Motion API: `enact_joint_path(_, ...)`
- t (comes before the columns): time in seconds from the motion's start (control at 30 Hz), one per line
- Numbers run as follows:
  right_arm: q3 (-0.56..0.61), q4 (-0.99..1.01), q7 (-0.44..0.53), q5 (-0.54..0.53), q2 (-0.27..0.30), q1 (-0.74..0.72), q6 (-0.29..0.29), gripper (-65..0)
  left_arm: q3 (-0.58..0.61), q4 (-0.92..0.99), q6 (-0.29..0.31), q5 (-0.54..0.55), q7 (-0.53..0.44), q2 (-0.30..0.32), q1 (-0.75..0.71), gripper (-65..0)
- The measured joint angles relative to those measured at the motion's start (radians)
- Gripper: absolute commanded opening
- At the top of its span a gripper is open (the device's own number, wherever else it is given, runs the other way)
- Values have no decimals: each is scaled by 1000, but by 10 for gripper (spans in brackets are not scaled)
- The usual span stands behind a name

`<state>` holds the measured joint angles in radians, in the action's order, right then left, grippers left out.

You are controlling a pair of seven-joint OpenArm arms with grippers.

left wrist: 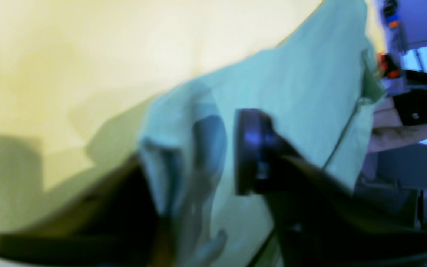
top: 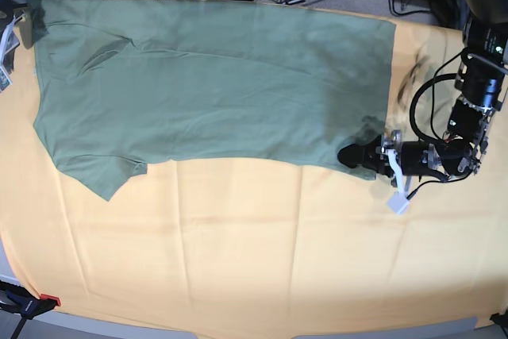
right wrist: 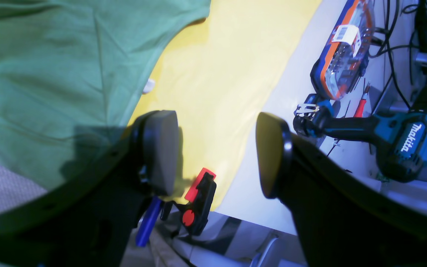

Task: Fold the T-shirt properly
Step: 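Move the left gripper to the shirt's hem corner and grasp it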

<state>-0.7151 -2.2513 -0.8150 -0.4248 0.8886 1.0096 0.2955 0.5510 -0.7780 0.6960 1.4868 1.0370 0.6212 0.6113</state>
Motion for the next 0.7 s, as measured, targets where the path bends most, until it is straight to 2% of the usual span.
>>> enact_joint_path(0.03, 0, 0, 16, -3, -4, -11, -11, -297, 1, 1, 1, -11, 0, 0, -1, -650)
enact_joint_path(0.13, 0, 0, 74, 0, -53, -112, -98, -297, 2, 0, 1, -16, 7, 0, 1, -650)
enact_joint_path(0.2, 0, 1, 98, -23, -89, -180, -124, -297, 2, 0, 1, -16, 7, -1, 1, -650)
enact_joint_path(0.27, 0, 17, 103, -82, -111, -243, -123, -298, 2, 0, 1, -16, 8, -1, 1, -650)
enact_joint_path(0.4, 2, 132, 105, -198, -159, -388, -10, -298, 2, 0, 0, -16, 7, -1, 1, -650)
enact_joint_path(0.57, 4, 376, 113, -341, -217, -601, 108, -298, 2, 0, 1, -13, 7, -1, 1, -650)
enact_joint_path(0.7, 2, 614, 12, -520, -235, -759, 233, -299, 2, 0, 0, -13, 7, -1, 1, -650)
